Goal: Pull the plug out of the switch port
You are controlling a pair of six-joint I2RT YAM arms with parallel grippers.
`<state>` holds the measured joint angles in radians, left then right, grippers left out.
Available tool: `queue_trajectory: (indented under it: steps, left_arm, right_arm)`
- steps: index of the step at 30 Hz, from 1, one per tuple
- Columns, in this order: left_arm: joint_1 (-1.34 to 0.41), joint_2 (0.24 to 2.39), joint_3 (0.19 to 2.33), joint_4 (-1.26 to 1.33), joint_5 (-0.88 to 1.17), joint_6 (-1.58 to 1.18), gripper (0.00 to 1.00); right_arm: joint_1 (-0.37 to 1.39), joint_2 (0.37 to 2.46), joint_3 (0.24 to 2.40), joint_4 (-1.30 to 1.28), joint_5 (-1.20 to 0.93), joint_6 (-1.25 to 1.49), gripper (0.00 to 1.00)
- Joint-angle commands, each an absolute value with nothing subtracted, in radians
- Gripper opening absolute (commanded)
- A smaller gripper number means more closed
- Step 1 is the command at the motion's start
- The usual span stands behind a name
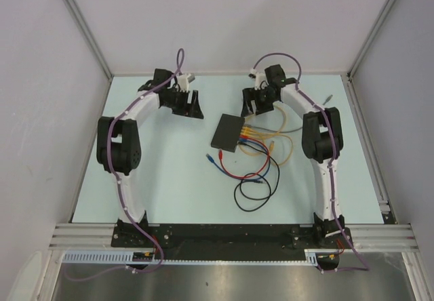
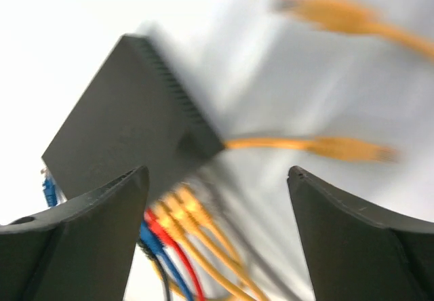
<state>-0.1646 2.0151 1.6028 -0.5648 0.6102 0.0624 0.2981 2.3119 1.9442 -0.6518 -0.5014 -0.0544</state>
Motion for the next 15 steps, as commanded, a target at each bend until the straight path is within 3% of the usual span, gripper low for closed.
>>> queue_trajectory:
  steps: [1, 2, 3, 4, 6, 10, 15]
  left_arm:
    - [-0.176, 2.063, 1.603, -0.534, 0.678, 0.028, 0.74]
    - [-0.179, 2.080, 1.600, -0.532, 0.680, 0.026, 0.73]
    - [-0.184, 2.088, 1.591, -0.523, 0.698, 0.023, 0.72]
    - [-0.184, 2.101, 1.585, -0.514, 0.716, 0.006, 0.69]
    - [-0.187, 2.134, 1.572, -0.505, 0.747, 0.006, 0.65]
    - [-0.206, 2.149, 1.571, -0.520, 0.791, 0.026, 0.56]
    - [-0.230, 2.157, 1.537, -0.543, 0.822, 0.058, 0.55]
  right_arm:
    - [0.271, 2.261, 1.953, -0.621, -0.485, -0.029, 0.83]
    - [0.275, 2.276, 1.953, -0.621, -0.503, -0.032, 0.80]
    - [0.281, 2.283, 1.953, -0.618, -0.515, -0.035, 0.67]
    - [0.285, 2.292, 1.951, -0.614, -0.528, -0.032, 0.61]
    - [0.307, 2.328, 1.957, -0.601, -0.567, -0.022, 0.55]
    - [0.347, 2.355, 1.983, -0.614, -0.598, -0.041, 0.55]
    - [0.356, 2.371, 1.977, -0.609, -0.627, -0.014, 0.55]
